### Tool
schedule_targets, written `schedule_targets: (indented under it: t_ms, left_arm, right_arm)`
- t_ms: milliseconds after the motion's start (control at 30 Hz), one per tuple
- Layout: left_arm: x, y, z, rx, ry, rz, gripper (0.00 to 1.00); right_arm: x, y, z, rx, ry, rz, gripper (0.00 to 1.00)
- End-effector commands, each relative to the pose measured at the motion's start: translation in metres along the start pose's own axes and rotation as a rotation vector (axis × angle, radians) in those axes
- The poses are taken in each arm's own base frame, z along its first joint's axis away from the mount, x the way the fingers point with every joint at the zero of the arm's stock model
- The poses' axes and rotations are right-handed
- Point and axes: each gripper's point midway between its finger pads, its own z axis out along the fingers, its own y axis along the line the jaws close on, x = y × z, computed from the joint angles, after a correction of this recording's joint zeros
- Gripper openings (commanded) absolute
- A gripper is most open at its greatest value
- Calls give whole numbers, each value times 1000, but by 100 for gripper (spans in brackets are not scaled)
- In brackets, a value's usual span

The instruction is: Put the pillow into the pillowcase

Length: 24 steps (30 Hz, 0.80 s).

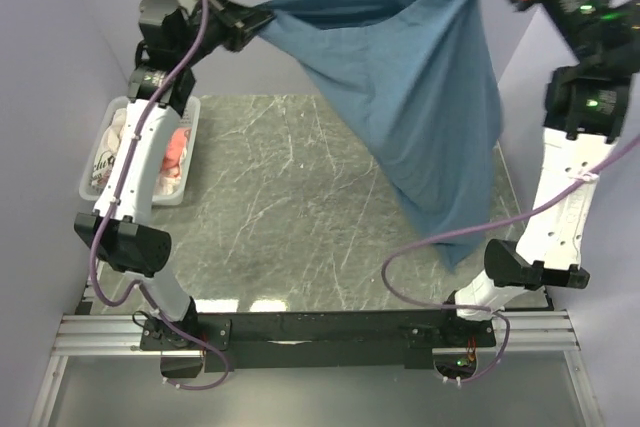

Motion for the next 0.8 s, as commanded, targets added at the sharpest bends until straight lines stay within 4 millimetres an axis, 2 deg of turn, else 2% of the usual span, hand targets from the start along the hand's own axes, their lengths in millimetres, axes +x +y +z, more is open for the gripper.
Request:
schedule_targets:
  t_ms: [0, 33, 67, 100, 133, 167, 233, 300, 367, 400, 433, 467, 500, 533, 600, 633, 700, 733, 767]
  left_arm:
    - [-80, -36, -66, 81, -201, 77, 1]
    - [-89, -43, -74, 79, -224, 103, 1]
    - [-112, -39, -91, 43, -286, 120, 1]
    - [-123, -54, -105, 60, -326, 145, 1]
    - [-129, -60, -114, 77, -337, 124, 1]
    - [-148, -65, -130, 96, -383, 150, 1]
    - [-162, -68, -140, 102, -385, 135, 1]
    - [-166, -72, -136, 117, -377, 143, 1]
    - [-155, -72, -122, 142, -320, 138, 1]
    - [-150, -74, -118, 154, -303, 146, 1]
    - [-140, -74, -108, 163, -268, 139, 1]
    - [-134, -67, -98, 158, -243, 127, 1]
    - [-126, -63, -90, 148, -222, 138, 1]
    - [-105, -65, -74, 159, -174, 126, 1]
    - [-86, -51, -51, 136, -132, 123, 1]
    - [-61, -55, -36, 156, -82, 110, 1]
    - [-41, -43, -15, 144, -46, 93, 1]
    - [-19, -49, -5, 166, -5, 84, 1]
    - [-13, -45, 5, 164, 9, 77, 1]
  right_arm:
    - [48, 57, 6, -130, 37, -99, 0]
    - [60, 33, 13, -91, 69, -81, 0]
    - [70, 30, 15, -93, 93, -65, 0]
    - [76, 25, 16, -88, 113, -60, 0]
    - [80, 22, 17, -83, 123, -73, 0]
    - [82, 18, 16, -65, 130, -71, 0]
    - [74, 23, 13, -58, 108, -112, 0]
    - [62, 22, 10, -35, 84, -130, 0]
    - [47, 27, 6, -40, 60, -129, 0]
    - [28, 18, -1, -13, 24, -147, 0]
    - [23, 10, -6, -2, 39, -66, 0]
    - [12, 17, -10, -49, 21, -93, 0]
    - [2, 12, -14, -35, 8, -74, 0]
    - [-20, 4, -23, -2, -41, -78, 0]
    - [-37, 3, -32, 4, -70, -48, 0]
    - [-47, 9, -40, -15, -97, -91, 0]
    - [-55, 7, -47, -15, -112, -40, 0]
    - [-63, 7, -52, -10, -131, -65, 0]
    - [-66, 8, -54, -8, -141, -64, 0]
